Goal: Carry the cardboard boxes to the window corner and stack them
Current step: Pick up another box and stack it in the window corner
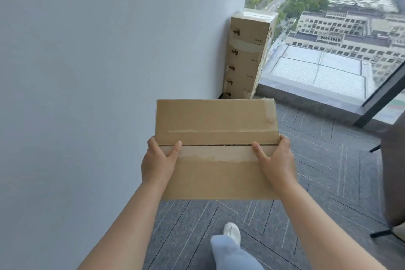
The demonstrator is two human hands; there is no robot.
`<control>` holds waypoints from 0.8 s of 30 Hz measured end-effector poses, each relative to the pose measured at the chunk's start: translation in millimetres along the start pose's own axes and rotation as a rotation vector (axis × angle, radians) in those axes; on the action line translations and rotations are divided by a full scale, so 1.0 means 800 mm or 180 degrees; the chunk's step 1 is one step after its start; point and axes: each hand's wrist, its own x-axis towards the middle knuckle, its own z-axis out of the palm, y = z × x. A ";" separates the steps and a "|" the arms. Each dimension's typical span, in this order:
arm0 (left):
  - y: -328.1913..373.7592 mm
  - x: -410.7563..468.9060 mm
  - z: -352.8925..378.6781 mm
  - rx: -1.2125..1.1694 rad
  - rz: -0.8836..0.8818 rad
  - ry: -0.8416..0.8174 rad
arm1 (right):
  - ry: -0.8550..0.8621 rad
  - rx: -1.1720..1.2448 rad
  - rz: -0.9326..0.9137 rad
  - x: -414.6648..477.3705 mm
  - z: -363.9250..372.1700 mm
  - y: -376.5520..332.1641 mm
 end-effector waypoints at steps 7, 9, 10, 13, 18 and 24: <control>0.060 0.161 0.063 0.0020 0.0037 0.0057 | -0.0008 -0.0001 0.0000 0.172 0.052 -0.035; 0.087 0.211 0.084 0.0017 0.0041 0.0047 | -0.0007 0.0040 0.0003 0.228 0.058 -0.048; 0.101 0.235 0.094 0.0008 0.0054 0.0038 | -0.0005 0.0069 0.0009 0.255 0.058 -0.056; 0.146 0.305 0.125 -0.0108 0.0114 0.0066 | 0.0068 0.0079 -0.0068 0.342 0.059 -0.080; 0.194 0.404 0.163 -0.0176 0.0169 0.0081 | 0.0161 0.0086 -0.0132 0.453 0.072 -0.114; 0.238 0.542 0.211 -0.0146 0.0356 -0.0015 | 0.0306 0.0124 -0.0009 0.568 0.103 -0.148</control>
